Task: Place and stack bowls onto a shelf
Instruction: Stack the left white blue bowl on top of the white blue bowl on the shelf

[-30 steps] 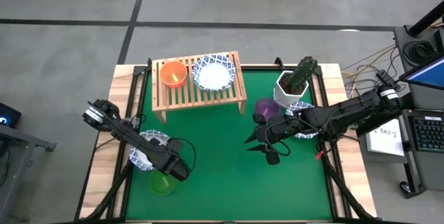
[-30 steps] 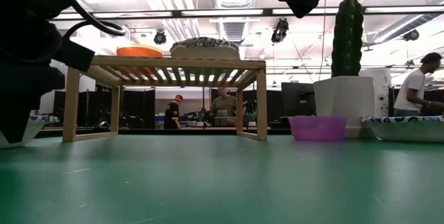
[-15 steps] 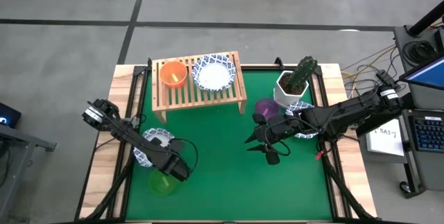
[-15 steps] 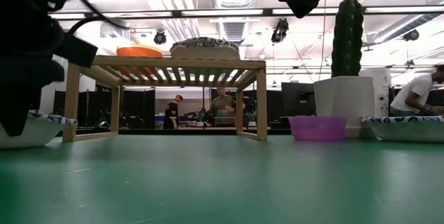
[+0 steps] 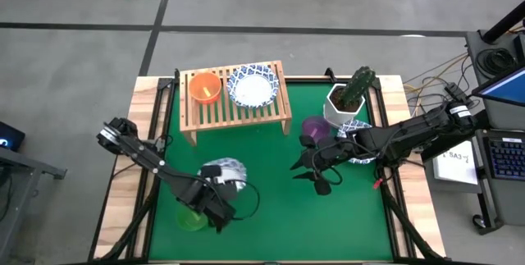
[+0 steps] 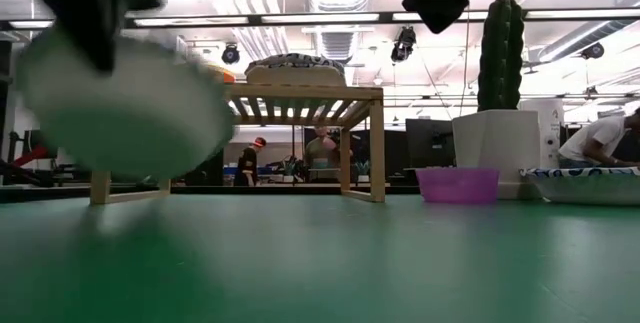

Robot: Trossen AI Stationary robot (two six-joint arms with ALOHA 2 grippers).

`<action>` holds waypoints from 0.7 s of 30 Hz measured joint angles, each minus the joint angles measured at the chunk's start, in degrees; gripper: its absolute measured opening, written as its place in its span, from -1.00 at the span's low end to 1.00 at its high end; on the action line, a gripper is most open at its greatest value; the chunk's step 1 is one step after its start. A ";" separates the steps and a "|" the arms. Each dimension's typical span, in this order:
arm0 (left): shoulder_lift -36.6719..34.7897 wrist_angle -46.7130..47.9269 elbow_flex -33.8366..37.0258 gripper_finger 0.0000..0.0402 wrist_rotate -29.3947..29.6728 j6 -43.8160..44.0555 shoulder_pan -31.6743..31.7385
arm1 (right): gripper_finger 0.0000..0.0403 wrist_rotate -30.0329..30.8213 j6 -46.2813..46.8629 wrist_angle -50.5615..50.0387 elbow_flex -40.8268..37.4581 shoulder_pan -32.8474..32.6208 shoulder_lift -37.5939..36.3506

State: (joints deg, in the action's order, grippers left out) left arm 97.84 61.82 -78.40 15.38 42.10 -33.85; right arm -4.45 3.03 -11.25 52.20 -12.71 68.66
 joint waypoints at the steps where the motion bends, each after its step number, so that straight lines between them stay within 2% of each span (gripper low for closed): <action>1: 0.00 -0.04 -1.64 -0.99 0.88 -3.60 -0.19 | -0.38 0.00 0.00 -0.02 -0.19 0.00 0.00; 6: -0.02 -0.20 -9.59 -0.99 5.46 -21.32 -0.37 | -0.38 0.00 0.00 -0.06 -0.99 0.00 0.00; 12: -0.74 0.17 -15.88 -0.99 10.83 -39.38 1.41 | -0.38 -0.05 -0.07 -0.04 -1.02 0.00 0.00; 19: -3.57 0.53 -18.15 -0.99 16.83 -48.38 7.34 | -0.38 -0.25 -1.44 -0.04 -1.02 0.00 0.00; 21: -4.37 -0.02 -18.39 -0.99 16.95 -50.77 9.39 | -0.38 -0.28 -2.38 -0.04 -1.02 0.00 0.00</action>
State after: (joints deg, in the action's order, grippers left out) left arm 93.47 61.80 -96.79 32.34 -8.67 -24.46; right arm -4.73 0.64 -11.29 51.18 -12.71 68.66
